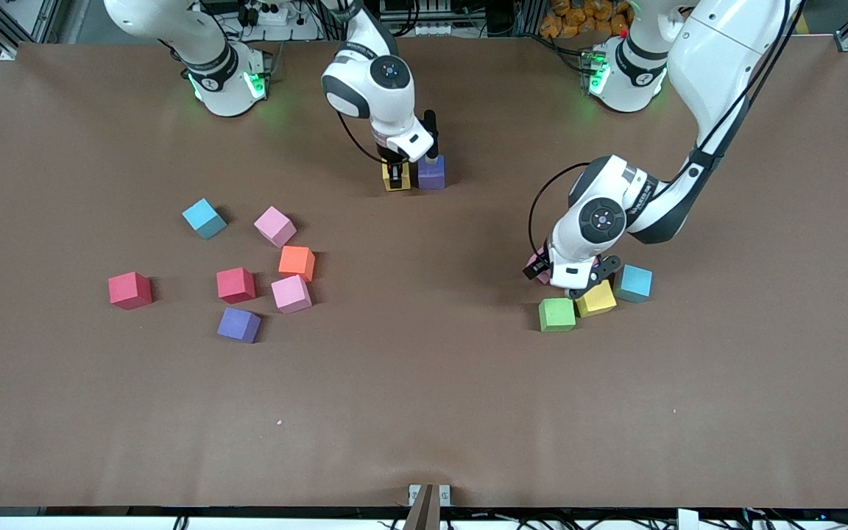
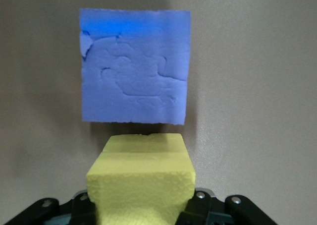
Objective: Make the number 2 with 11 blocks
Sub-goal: 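Place the yellow block beside the blue block while the left gripper reaches pink, then grasp the pink block with the left gripper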
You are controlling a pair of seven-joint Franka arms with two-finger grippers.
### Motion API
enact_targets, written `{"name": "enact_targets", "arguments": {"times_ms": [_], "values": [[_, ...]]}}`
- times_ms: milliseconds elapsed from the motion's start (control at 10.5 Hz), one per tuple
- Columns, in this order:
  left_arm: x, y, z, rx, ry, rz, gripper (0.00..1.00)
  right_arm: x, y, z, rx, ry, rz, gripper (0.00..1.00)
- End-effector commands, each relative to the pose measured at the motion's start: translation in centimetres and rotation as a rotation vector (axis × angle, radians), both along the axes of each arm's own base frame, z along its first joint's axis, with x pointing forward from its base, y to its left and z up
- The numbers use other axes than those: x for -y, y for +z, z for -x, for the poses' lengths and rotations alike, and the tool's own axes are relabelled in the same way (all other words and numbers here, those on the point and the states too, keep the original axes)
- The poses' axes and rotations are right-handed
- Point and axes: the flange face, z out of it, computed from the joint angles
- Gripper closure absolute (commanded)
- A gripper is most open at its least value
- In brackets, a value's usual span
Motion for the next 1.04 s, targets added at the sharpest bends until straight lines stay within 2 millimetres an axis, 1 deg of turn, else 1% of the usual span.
{"name": "enact_targets", "arguments": {"times_ms": [0,95,190,285,380,475,760,855,950], "values": [[0.0,0.1,-0.2,0.020,0.014,-0.014,0.56,-0.3,-0.4,0.2,-0.022,-0.041,-0.010,0.94],[0.0,0.2,0.0,0.019,0.026,-0.016,0.61,-0.4,-0.5,0.3,-0.034,-0.057,-0.013,0.94],[0.3,0.4,0.2,0.022,0.060,-0.024,0.63,-0.6,-0.6,0.4,-0.046,-0.076,-0.018,0.94],[1.2,0.6,0.8,0.022,0.114,-0.034,0.65,-1.1,-0.5,0.6,-0.054,-0.085,-0.024,0.95],[2.8,0.8,1.6,0.024,0.164,-0.044,0.67,-1.5,-0.5,0.5,-0.056,-0.088,-0.029,0.95],[3.9,1.0,2.9,0.019,0.225,-0.057,0.67,-1.8,-0.3,0.5,-0.054,-0.085,-0.033,0.95],[7.7,1.9,6.6,0.004,0.351,-0.068,0.67,-1.9,-0.4,0.6,-0.054,-0.082,-0.033,0.94],[8.9,2.2,7.9,0.001,0.416,-0.079,0.67,-1.9,-0.4,0.6,-0.055,-0.084,-0.031,0.61],[10.1,2.7,9.1,0.001,0.489,-0.089,0.67,-2.0,-0.3,0.5,-0.053,-0.082,-0.034,0.01]]}}
